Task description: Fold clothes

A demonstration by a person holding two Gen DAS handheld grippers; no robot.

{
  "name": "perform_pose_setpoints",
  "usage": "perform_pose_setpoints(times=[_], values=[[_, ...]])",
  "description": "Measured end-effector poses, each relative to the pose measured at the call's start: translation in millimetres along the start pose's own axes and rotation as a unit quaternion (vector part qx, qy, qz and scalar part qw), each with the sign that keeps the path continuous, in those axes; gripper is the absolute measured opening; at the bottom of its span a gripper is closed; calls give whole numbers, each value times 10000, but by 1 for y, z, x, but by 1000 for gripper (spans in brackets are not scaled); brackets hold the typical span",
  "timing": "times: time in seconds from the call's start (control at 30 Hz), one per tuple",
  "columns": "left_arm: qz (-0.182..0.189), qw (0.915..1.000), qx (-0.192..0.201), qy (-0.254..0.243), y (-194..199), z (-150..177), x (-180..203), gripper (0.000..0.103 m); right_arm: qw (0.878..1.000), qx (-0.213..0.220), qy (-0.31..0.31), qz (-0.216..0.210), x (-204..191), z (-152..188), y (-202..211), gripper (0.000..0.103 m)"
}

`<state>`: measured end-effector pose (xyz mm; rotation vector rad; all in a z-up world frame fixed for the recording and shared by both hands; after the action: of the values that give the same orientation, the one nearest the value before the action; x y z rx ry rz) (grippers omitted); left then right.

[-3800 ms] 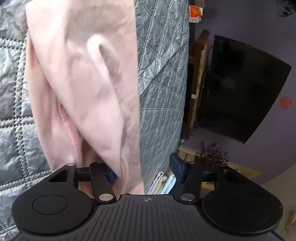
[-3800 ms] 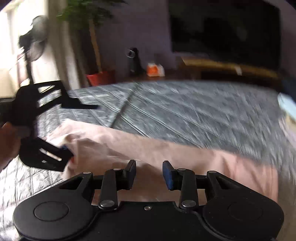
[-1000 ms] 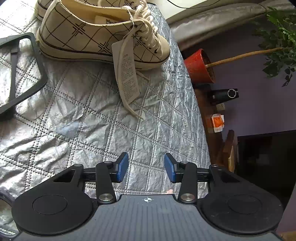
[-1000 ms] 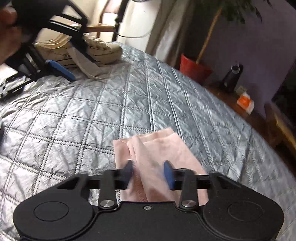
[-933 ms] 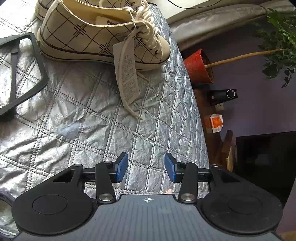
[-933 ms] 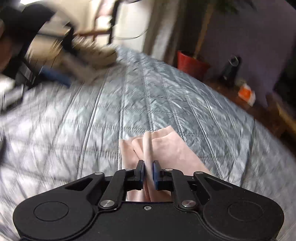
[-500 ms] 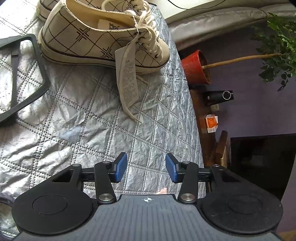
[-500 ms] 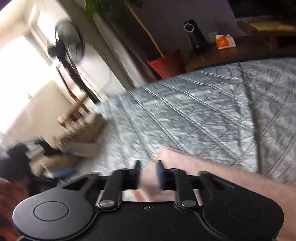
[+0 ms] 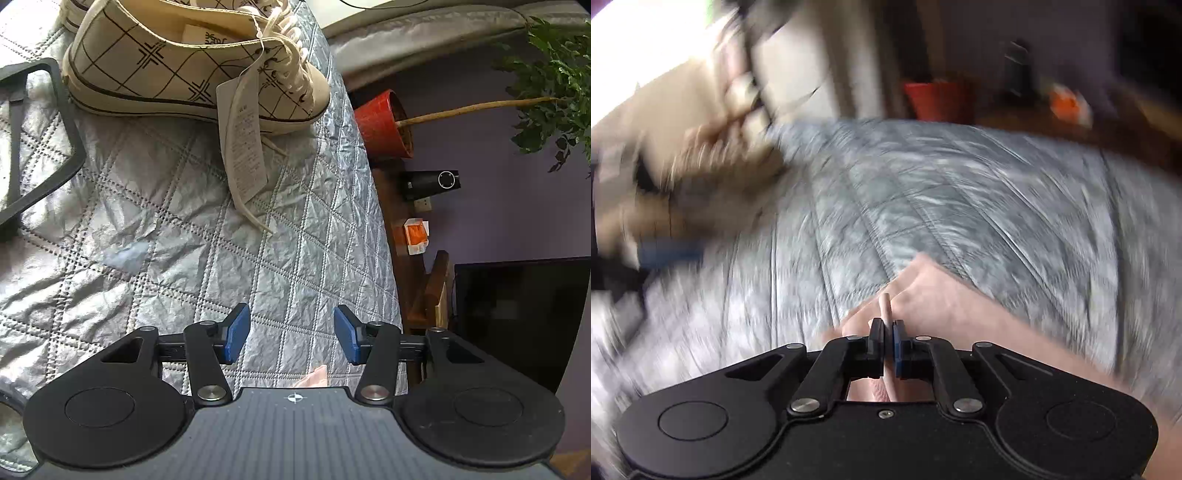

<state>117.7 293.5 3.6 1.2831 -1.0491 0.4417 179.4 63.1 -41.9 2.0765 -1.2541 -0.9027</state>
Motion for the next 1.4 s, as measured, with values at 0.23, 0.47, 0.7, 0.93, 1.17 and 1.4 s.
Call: perform_pose_setpoints(times=[0.23, 0.47, 0.7, 0.93, 1.17, 1.4], values=[[-25, 9999, -26, -114, -3, 3, 4, 57, 9914, 229, -1261, -270, 43, -7, 16, 5], [-20, 9999, -63, -127, -7, 6, 5, 58, 9860, 457, -1513, -530, 55, -22, 29, 5], [-38, 9998, -102, -183, -10, 9, 6, 59, 9815, 775, -1601, -702, 62, -33, 37, 5], [-59, 9996, -128, -234, -11, 12, 7, 60, 9926, 397, -745, -867, 25, -20, 26, 8], [-48, 9994, -175, -293, -14, 16, 8, 60, 9974, 173, -70, -701, -4, -4, 13, 9], [-36, 9995, -175, -274, -14, 16, 8, 60, 9974, 141, 649, -277, -1, -4, 28, 38]])
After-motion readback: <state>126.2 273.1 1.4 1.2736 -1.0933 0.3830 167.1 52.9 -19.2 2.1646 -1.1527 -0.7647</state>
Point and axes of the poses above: each gripper's, at about its wrist camera, not at the fingertips, and y roughly against the way its jaws point, x to its right, z to its underside, the point moved 6 cm from there along -y, roughly the way its jaws point, and after that the axes turned 6 degrees about z, right-handed, at the moved point
